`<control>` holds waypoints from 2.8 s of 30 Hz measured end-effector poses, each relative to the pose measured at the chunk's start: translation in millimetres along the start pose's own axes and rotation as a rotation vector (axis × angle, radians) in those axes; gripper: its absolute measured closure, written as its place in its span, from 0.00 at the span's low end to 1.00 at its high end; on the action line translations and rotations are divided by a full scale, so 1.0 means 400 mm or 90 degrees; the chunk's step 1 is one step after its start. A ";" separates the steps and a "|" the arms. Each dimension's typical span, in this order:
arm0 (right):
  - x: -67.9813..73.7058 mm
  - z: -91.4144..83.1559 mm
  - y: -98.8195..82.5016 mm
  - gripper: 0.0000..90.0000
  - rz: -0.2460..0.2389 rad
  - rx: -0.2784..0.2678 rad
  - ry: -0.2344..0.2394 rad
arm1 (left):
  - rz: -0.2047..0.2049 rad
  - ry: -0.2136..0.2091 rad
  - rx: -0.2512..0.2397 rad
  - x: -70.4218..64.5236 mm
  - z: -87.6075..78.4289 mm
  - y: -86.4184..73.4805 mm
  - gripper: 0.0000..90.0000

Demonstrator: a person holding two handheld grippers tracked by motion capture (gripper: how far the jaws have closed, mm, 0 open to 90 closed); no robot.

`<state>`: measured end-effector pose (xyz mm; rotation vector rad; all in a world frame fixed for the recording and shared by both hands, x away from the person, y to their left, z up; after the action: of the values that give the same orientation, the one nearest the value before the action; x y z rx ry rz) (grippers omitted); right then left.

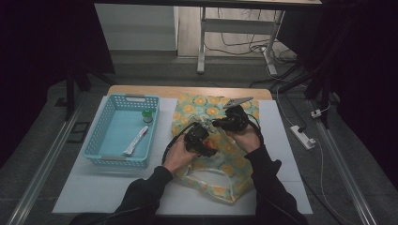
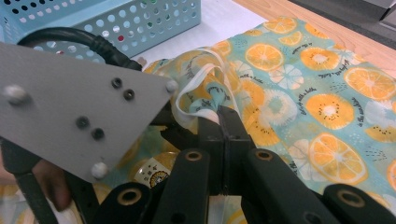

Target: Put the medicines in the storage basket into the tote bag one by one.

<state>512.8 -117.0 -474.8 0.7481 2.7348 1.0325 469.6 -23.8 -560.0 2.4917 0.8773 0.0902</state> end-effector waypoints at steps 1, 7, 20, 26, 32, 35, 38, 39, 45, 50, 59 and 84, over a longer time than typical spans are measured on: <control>0.000 0.000 0.000 1.00 0.000 0.000 0.001 | 0.005 -0.002 0.005 -0.001 -0.004 -0.001 0.16; 0.001 -0.003 0.001 1.00 0.000 -0.002 0.000 | 0.001 -0.014 -0.015 -0.021 -0.031 0.003 0.11; 0.002 -0.005 0.001 1.00 -0.003 -0.003 0.001 | -0.001 -0.092 -0.061 -0.046 -0.096 -0.016 0.01; 0.001 -0.006 -0.001 0.99 0.000 -0.002 0.001 | 0.010 -0.093 -0.076 -0.047 -0.136 -0.034 0.00; 0.001 -0.005 -0.001 0.99 -0.001 0.000 0.000 | 0.005 -0.098 -0.096 -0.037 -0.171 -0.057 0.00; 0.003 -0.004 -0.002 0.99 0.000 0.001 0.001 | -0.003 -0.105 -0.111 -0.029 -0.189 -0.066 0.00; 0.003 -0.004 -0.002 1.00 0.000 0.001 0.001 | -0.005 -0.098 -0.113 -0.019 -0.206 -0.077 0.00; 0.003 -0.004 -0.002 0.99 0.000 0.001 0.001 | -0.006 -0.096 -0.112 -0.016 -0.211 -0.080 0.00; 0.003 -0.006 -0.002 0.99 -0.001 0.000 0.001 | -0.008 -0.109 -0.115 0.000 -0.229 -0.105 0.00; 0.003 -0.007 -0.002 0.99 -0.001 0.000 0.001 | -0.021 -0.100 -0.117 0.022 -0.251 -0.132 0.00; 0.003 -0.007 -0.002 0.99 -0.001 0.000 -0.001 | -0.046 -0.067 -0.132 0.066 -0.298 -0.177 0.00; 0.002 -0.012 -0.001 0.99 -0.004 -0.002 -0.002 | -0.165 0.062 -0.113 0.216 -0.385 -0.311 0.00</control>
<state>510.4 -119.7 -471.3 0.7406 2.7297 1.0341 433.2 178.0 -492.4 2.2065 1.1713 0.1937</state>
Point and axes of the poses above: each handheld gripper's, and its own axes: z roughly forward along the jaws, y roughly out of its top, x roughly to its left, the point moved 6 cm from there along z, roughly forward along the jaws, and after that the axes turned 9 degrees about x, right-handed, at the moved point
